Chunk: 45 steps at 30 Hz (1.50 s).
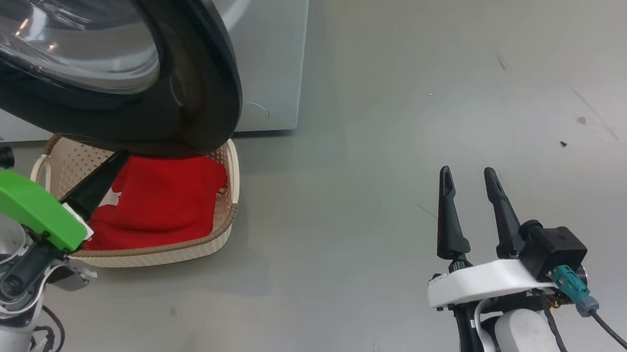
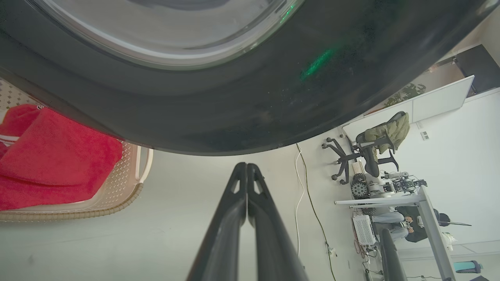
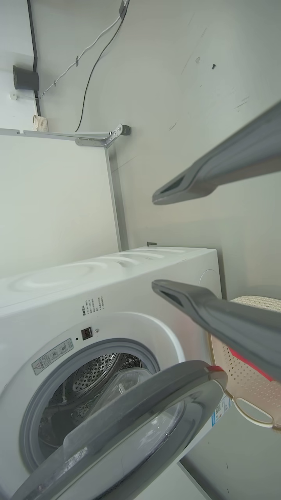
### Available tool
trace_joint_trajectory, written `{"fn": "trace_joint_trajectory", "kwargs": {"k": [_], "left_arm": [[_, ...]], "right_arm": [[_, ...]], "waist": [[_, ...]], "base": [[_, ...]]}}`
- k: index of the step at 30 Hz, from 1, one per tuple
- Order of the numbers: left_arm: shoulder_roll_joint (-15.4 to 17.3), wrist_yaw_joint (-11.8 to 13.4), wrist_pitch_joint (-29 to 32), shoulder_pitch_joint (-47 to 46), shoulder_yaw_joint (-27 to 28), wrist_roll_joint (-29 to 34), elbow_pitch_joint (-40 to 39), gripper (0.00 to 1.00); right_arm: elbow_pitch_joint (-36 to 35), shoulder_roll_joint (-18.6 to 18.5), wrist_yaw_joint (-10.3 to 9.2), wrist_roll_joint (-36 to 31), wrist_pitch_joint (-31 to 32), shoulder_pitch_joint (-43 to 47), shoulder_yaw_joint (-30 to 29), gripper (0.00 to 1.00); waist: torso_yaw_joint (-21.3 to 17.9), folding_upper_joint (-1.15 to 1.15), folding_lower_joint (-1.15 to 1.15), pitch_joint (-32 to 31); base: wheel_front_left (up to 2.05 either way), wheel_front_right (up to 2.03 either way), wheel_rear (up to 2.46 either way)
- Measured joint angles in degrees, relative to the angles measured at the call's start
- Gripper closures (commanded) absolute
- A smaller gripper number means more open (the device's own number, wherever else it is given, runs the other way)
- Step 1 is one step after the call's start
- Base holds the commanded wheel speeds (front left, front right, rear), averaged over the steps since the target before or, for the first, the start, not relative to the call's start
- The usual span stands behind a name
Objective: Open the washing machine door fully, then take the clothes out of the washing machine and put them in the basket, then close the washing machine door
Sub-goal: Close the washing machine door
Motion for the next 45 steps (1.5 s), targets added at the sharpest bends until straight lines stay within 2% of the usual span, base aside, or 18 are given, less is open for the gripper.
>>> {"fn": "trace_joint_trajectory", "kwargs": {"k": [4, 14, 21, 29, 31, 32, 33, 37, 45], "left_arm": [[0.6, -0.6, -4.2, 0.9, -0.6, 6.0, -0.5, 1.0], [4.6, -0.8, -17.0, 3.6, -0.5, 21.9, -1.1, 1.0], [4.7, -0.8, -25.8, 6.8, -0.1, 28.2, -1.7, 1.0], [4.9, -0.8, -33.1, 10.5, -0.6, 34.3, -1.3, 1.0], [4.8, -0.6, -34.5, 11.1, -1.0, 35.5, -0.8, 0.56], [4.7, -0.2, -35.5, 11.6, -1.1, 36.4, -0.5, 0.17], [4.6, 0.3, -36.3, 11.9, -1.0, 37.0, -0.1, 0.0], [3.5, 1.7, -38.9, 13.0, -1.2, 38.8, 0.4, 0.0], [1.8, 2.8, -38.9, 14.1, -2.3, 41.2, 1.4, 0.0]], "right_arm": [[0.0, 0.0, 0.01, -0.8, 0.0, 0.1, -1.1, 0.0], [0.0, -0.2, 0.53, -1.6, 0.0, 2.3, -3.4, 0.0], [0.0, -0.1, 1.29, -2.3, 0.0, 2.5, -3.3, 0.0], [0.1, -0.1, 1.8, -2.8, 0.0, 3.4, -3.3, 0.0], [0.1, -0.1, 2.02, -3.0, 0.0, 3.6, -3.4, 0.0], [0.1, -0.1, 2.03, -3.0, 0.0, 3.6, -3.4, 0.0], [0.1, -0.1, 2.04, -3.1, 0.0, 3.6, -3.5, 0.0], [0.2, -0.1, 2.33, -3.1, 0.0, 3.6, -3.7, 0.0], [0.5, -0.1, 2.54, -3.2, 0.0, 4.7, -4.0, 0.0]], "waist": [[2.4, 0.0, 0.0, -1.5], [8.0, 0.0, 0.0, -4.6], [10.5, 0.0, 0.0, -6.4], [11.2, 0.0, 0.0, -7.5], [11.2, 0.0, 0.0, -7.6], [11.2, 0.0, 0.0, -7.7], [11.2, 0.0, 0.0, -7.7], [11.2, 0.0, 0.0, -8.1], [11.3, 0.0, 0.0, -8.5]], "base": [[0.0, 0.0, 0.0], [0.0, 0.0, 0.0], [0.0, 0.0, 0.0], [0.0, 0.0, 0.0], [0.0, 0.0, 0.0], [0.0, 0.0, 0.0], [0.0, 0.0, 0.0], [0.0, 0.0, 0.0], [0.0, 0.0, 0.0]]}}
